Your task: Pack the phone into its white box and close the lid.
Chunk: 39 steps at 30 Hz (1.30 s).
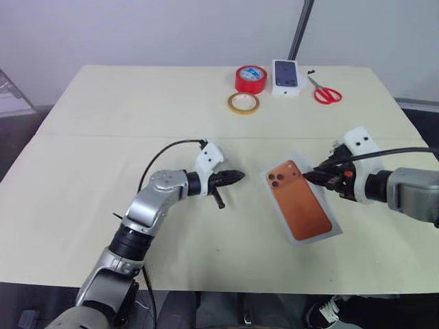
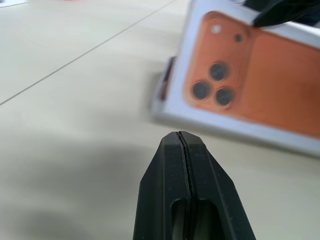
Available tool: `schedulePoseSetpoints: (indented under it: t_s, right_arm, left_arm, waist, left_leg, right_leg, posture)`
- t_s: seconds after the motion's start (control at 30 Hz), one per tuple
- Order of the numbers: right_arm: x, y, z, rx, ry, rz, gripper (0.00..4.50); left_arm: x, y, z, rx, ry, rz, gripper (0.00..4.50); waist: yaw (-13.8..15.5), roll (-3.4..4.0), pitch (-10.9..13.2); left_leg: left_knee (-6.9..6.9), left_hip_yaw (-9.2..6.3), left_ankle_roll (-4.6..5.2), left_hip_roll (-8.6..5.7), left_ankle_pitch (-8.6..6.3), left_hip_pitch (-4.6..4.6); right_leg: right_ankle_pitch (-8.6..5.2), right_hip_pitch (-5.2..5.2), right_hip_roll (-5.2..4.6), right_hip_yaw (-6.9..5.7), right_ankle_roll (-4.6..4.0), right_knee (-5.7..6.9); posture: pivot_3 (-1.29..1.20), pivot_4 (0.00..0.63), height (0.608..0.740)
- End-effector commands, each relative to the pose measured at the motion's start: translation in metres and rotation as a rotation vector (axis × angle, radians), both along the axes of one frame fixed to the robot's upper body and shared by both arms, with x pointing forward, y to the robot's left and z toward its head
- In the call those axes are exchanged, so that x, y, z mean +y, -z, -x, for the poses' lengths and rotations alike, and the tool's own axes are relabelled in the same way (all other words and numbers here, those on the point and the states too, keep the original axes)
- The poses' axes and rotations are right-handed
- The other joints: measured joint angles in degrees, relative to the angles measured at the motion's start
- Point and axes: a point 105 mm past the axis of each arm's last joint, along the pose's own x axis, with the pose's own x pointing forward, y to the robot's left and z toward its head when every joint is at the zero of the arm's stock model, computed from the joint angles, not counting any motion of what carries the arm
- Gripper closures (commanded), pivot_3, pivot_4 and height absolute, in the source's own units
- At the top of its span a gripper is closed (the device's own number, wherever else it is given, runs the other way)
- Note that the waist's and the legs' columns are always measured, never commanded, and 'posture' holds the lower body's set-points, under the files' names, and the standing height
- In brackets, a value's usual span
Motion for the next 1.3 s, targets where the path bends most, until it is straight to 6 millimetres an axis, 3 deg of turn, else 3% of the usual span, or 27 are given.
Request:
schedulePoseSetpoints:
  t_s: [0.03, 0.27, 0.5, 0.57, 0.73, 1.0, 1.03, 1.2, 1.3]
  right_arm:
    - [-0.009, 0.004, -0.005, 0.013, 0.051, -0.001, 3.72]
    - [-0.009, -0.006, -0.012, 0.026, 0.095, -0.189, 0.38]
    - [-0.03, -0.015, -0.016, 0.0, 0.177, -0.158, 0.38]
    - [-0.034, -0.015, -0.015, 0.0, 0.183, -0.138, 0.89]
    - [-0.041, -0.01, -0.015, 0.007, 0.192, -0.092, 3.15]
    - [-0.038, -0.007, -0.016, 0.014, 0.195, -0.201, 3.15]
    - [-0.038, -0.007, -0.016, 0.015, 0.199, -0.211, 2.49]
    - [-0.038, -0.01, -0.019, 0.012, 0.22, -0.297, 0.22]
    - [-0.041, -0.015, -0.022, -0.005, 0.238, -0.357, 0.22]
  left_arm:
    - [-0.007, -0.009, 0.008, -0.03, 0.038, 0.021, 4.5]
    - [-0.01, -0.008, 0.011, -0.016, 0.052, 0.028, 4.5]
    - [-0.016, -0.003, 0.018, 0.006, 0.108, -0.006, 4.5]
    - [-0.019, -0.003, 0.018, 0.008, 0.126, -0.014, 4.5]
    - [-0.026, -0.002, 0.02, 0.01, 0.157, -0.018, 4.5]
    - [-0.029, -0.002, 0.02, 0.013, 0.165, -0.016, 4.5]
    - [-0.029, -0.002, 0.02, 0.013, 0.165, -0.016, 4.5]
    - [-0.028, -0.002, 0.02, 0.011, 0.162, -0.017, 4.5]
    - [-0.027, -0.003, 0.019, 0.011, 0.159, -0.017, 4.5]
  waist:
    - [0.31, -0.04, 0.01]
    - [0.26, -0.02, 0.02]
    - [0.2, -0.01, 0.02]
    - [0.3, -0.01, 0.02]
    - [0.31, 0.0, 0.01]
    - [0.26, -0.01, 0.01]
    - [0.27, -0.01, 0.01]
    - [0.24, 0.0, 0.01]
    - [0.23, 0.0, 0.01]
  left_leg:
    - [0.0, 0.0, 0.0, 0.0, 0.0, 0.0]
    - [-0.03, 0.01, 0.0, 0.02, 0.0, -0.01]
    - [-0.06, 0.02, 0.0, 0.04, 0.0, -0.01]
    - [-0.06, 0.03, 0.0, 0.02, 0.0, -0.01]
    - [-0.06, 0.03, 0.0, 0.02, 0.0, -0.01]
    - [-0.04, 0.02, 0.0, 0.02, 0.0, -0.01]
    - [-0.04, 0.03, 0.0, 0.02, 0.0, -0.01]
    - [-0.05, 0.02, 0.0, 0.02, 0.0, -0.01]
    - [-0.05, 0.03, 0.0, 0.02, 0.0, -0.01]
  right_leg:
    - [0.0, 0.0, 0.0, 0.0, 0.01, 0.0]
    - [0.01, -0.05, 0.01, 0.02, 0.01, 0.01]
    - [0.01, -0.07, 0.04, 0.02, 0.0, 0.03]
    - [0.01, -0.07, 0.03, 0.02, 0.0, 0.03]
    - [0.01, -0.07, 0.04, 0.02, 0.0, 0.02]
    - [0.01, -0.05, 0.04, 0.02, 0.0, 0.02]
    - [0.01, -0.05, 0.04, 0.02, 0.01, 0.02]
    - [0.01, -0.06, 0.05, 0.02, 0.0, 0.03]
    - [0.01, -0.06, 0.05, 0.03, 0.0, 0.03]
  posture:
    - [0.0, 0.15, 0.74]
    - [0.0, 0.15, 0.74]
    - [0.0, 0.15, 0.74]
    - [0.0, 0.15, 0.74]
    - [0.0, 0.15, 0.74]
    - [0.0, 0.15, 0.74]
    - [0.0, 0.15, 0.74]
    - [0.0, 0.15, 0.74]
    - [0.0, 0.15, 0.74]
